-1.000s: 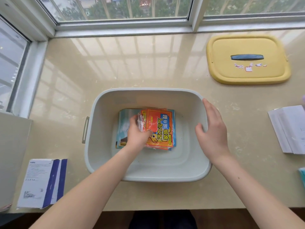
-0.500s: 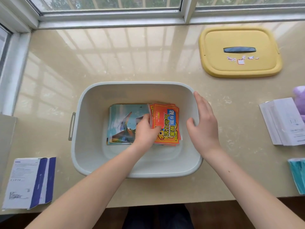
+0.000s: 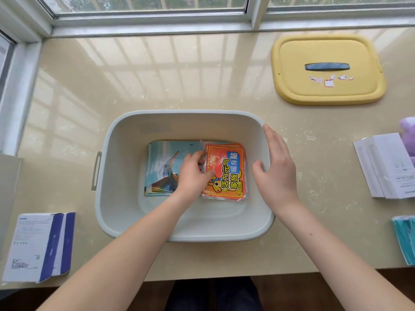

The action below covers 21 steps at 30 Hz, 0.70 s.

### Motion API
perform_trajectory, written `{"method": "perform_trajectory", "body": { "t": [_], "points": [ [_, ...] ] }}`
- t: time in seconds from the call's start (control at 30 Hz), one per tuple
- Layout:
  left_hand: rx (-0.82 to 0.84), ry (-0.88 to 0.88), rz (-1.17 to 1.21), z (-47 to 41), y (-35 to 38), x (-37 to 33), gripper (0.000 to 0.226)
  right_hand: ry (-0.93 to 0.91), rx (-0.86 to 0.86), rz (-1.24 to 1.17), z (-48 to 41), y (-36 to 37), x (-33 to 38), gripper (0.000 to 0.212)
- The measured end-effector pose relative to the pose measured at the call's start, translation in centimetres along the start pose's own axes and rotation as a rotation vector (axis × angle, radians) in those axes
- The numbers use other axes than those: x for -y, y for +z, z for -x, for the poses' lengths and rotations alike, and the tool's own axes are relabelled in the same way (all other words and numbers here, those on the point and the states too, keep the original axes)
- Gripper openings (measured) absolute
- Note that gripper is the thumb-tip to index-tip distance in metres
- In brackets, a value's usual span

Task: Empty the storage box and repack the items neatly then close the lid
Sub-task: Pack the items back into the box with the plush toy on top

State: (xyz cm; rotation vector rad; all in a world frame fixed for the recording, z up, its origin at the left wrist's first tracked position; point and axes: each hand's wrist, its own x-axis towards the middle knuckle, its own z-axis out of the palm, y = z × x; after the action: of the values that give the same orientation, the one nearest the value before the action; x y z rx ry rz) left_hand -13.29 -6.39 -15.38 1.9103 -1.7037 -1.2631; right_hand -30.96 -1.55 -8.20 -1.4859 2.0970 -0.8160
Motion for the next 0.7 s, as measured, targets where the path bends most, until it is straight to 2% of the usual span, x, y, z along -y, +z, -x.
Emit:
{"method": "perform_trajectory", "body": {
  "t": [0.23,0.3,0.4,0.47,0.7],
  "points": [
    [0.002,0.013,-0.053,-0.3,-0.1,0.2,0.057,0.006,0.002,0.007,0.0,0.0,0.0,0.078],
    [0.018,0.04,-0.107,0.0,-0.7,0.2,0.066,0.009,0.006,0.004,0.0,0.0,0.1,0.078],
    [0.127,0.039,-0.104,0.5,-0.7,0.3,0.081,0.009,0.007,0.003,0.0,0.0,0.2,0.078],
    [0.156,0.05,-0.107,0.7,-0.1,0.4,0.084,0.011,0.007,0.006,0.0,0.0,0.2,0.078],
    [0.109,0.091,-0.208,0.5,0.2,0.0,0.067,0.007,-0.002,0.002,0.0,-0.1,0.2,0.078]
  ]
}}
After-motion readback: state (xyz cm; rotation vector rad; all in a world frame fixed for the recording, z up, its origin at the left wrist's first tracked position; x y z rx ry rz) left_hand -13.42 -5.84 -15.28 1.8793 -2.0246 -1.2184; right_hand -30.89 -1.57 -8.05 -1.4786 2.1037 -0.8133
